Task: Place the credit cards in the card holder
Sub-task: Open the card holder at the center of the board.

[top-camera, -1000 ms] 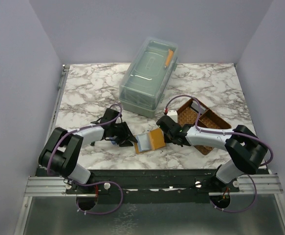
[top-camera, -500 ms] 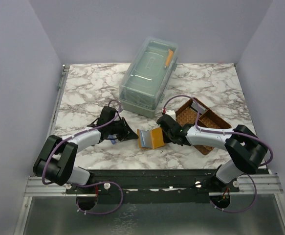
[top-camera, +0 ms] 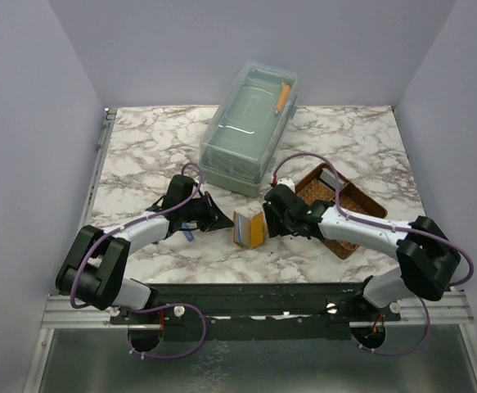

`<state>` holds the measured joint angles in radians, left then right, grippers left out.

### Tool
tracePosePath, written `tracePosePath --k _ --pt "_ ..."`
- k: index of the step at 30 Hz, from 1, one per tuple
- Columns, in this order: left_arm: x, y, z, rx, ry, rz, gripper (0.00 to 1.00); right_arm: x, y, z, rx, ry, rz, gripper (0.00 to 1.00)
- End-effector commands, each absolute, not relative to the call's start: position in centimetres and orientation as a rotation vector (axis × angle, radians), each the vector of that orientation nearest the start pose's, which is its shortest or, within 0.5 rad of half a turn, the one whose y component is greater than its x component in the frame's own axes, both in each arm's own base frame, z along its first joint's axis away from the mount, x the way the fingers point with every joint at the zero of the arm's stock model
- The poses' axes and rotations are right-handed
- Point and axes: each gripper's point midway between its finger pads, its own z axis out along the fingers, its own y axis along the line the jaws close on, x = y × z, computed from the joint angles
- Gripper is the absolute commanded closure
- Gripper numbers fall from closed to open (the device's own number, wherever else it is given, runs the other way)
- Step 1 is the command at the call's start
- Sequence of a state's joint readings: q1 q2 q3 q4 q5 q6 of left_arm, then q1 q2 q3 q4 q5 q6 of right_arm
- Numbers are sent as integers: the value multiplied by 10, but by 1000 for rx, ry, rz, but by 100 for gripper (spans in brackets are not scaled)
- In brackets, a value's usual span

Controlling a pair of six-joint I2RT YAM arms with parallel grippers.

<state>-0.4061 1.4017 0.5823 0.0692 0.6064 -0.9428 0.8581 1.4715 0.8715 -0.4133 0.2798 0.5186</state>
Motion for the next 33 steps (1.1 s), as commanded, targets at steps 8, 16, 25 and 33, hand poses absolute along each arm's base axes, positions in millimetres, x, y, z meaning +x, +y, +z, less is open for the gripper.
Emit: tracePosePath --k 8,16,25,33 --pt "245 -253 97 -312 2528 -1389 100 241 281 128 -414 2365 525 36" --pt "246 -258 104 -294 2519 -1412 100 236 332 103 -428 2394 798 18" --pt "243 -245 90 -326 2581 -1272 95 236 312 69 -349 2469 706 45" --pt "238 -231 58 -345 2678 -1123 54 221 267 29 -261 2531 611 78"
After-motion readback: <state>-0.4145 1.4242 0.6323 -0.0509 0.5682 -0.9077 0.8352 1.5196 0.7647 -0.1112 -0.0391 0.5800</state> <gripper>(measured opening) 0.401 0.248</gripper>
